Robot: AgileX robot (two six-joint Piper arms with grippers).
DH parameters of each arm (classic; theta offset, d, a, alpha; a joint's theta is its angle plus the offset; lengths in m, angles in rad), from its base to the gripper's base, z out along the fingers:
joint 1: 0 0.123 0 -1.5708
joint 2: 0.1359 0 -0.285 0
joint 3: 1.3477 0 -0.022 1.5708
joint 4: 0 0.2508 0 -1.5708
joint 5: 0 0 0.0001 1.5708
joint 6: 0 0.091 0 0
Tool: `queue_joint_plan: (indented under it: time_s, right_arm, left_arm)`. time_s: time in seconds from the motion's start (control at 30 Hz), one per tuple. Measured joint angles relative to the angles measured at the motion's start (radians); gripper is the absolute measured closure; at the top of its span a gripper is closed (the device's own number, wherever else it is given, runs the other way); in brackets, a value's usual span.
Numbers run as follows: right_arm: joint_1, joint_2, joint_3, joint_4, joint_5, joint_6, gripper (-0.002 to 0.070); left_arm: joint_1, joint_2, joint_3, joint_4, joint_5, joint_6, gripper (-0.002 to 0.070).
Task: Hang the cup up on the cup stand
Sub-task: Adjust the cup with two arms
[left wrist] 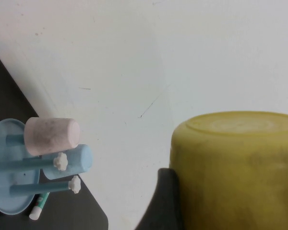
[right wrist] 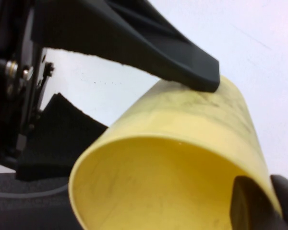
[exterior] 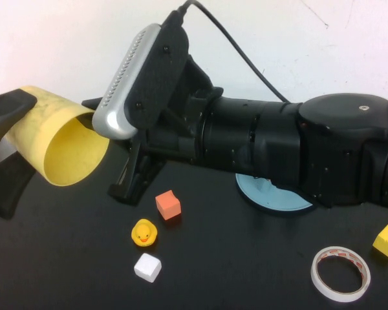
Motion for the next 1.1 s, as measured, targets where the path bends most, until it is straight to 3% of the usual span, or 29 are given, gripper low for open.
queue_joint_plan:
  time_s: [0.17, 0.33, 0.57, 0.67, 0.73, 0.9, 1.0, 1.1]
  right_arm:
    - [0.000, 0.000, 0.000, 0.000, 0.000, 0.000, 0.0637]
    - [-0.002, 0.000, 0.000, 0.002, 0.034, 0.003, 0.0644]
    - [0.008, 0.004, 0.000, 0.002, 0.138, 0.004, 0.0654]
    - [0.008, 0.004, 0.000, 0.002, 0.127, 0.004, 0.0655]
    - [0.008, 0.004, 0.000, 0.002, 0.119, 0.004, 0.0656]
    - [0.008, 0.004, 0.000, 0.002, 0.117, -0.016, 0.0654]
    - [0.008, 0.004, 0.000, 0.002, 0.115, -0.017, 0.0615]
    - [0.010, 0.004, 0.002, -0.003, 0.109, -0.003, 0.0489]
  left_arm:
    - [0.000, 0.000, 0.000, 0.002, 0.000, 0.000, 0.0111]
    - [0.000, 0.000, 0.000, 0.004, 0.002, -0.002, 0.0044]
    - [0.000, 0.000, 0.000, -0.006, 0.000, -0.002, 0.0034]
    - [0.000, 0.000, 0.000, -0.008, 0.000, -0.002, 0.0053]
    - [0.000, 0.000, 0.000, -0.008, 0.000, -0.002, 0.0112]
    - [0.000, 0.000, 0.000, -0.010, 0.000, 0.030, 0.0113]
    - [0.000, 0.000, 0.000, -0.017, 0.000, 0.134, 0.0113]
    - [0.000, 0.000, -0.001, -0.023, 0.002, 0.237, 0.0114]
